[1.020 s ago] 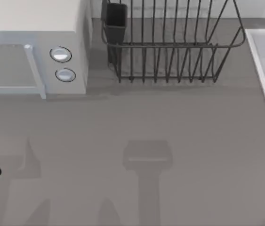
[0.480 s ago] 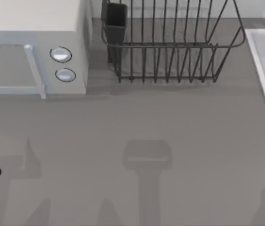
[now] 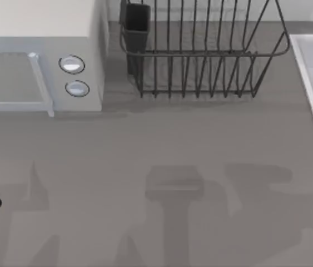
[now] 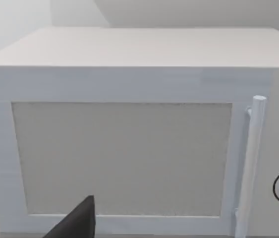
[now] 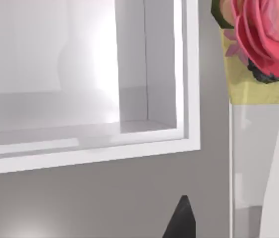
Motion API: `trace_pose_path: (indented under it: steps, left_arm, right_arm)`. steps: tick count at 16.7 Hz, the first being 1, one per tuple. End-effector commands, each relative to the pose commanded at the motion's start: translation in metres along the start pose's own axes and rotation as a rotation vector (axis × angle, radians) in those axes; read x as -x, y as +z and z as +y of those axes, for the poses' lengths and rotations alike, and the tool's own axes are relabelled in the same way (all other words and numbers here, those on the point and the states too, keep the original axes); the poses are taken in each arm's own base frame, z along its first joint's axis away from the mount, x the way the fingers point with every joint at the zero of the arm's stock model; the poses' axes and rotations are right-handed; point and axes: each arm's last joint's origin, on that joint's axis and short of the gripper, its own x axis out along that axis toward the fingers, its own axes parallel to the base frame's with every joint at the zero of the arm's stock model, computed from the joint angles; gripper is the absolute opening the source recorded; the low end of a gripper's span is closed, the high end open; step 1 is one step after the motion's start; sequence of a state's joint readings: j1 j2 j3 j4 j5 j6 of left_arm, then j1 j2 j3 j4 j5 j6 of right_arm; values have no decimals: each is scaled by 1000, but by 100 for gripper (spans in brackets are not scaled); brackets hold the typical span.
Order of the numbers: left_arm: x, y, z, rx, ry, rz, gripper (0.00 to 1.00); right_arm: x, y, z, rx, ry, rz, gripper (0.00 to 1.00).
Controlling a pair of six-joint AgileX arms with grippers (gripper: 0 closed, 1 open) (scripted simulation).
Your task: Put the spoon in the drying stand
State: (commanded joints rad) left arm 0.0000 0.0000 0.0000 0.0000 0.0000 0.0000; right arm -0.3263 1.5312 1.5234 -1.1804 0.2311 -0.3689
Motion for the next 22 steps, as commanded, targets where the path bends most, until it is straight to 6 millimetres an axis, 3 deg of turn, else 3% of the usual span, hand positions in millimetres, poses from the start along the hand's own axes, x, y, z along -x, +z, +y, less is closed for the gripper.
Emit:
trace_pose_path:
  steps: [3, 5, 8, 11, 14, 16, 22]
  left_arm:
    - [0, 0, 0, 0, 0, 0, 100]
    - [0, 0, 0, 0, 0, 0, 100]
    - [0, 0, 0, 0, 0, 0, 100]
    - [0, 0, 0, 0, 0, 0, 100]
    - [0, 0, 0, 0, 0, 0, 100]
    - [0, 0, 0, 0, 0, 0, 100]
    - [0, 0, 0, 0, 0, 0, 100]
  right_arm:
    - [27, 40, 76, 86, -105, -260, 0]
    - [56, 52, 138, 117, -123, -473, 0]
    - [113, 40, 225, 91, -62, -803, 0]
    - [169, 3, 281, -19, 67, -1063, 0]
    - [207, -31, 303, -158, 186, -1210, 0]
    - [221, -46, 307, -228, 232, -1254, 0]
    - [227, -52, 308, -269, 249, -1272, 0]
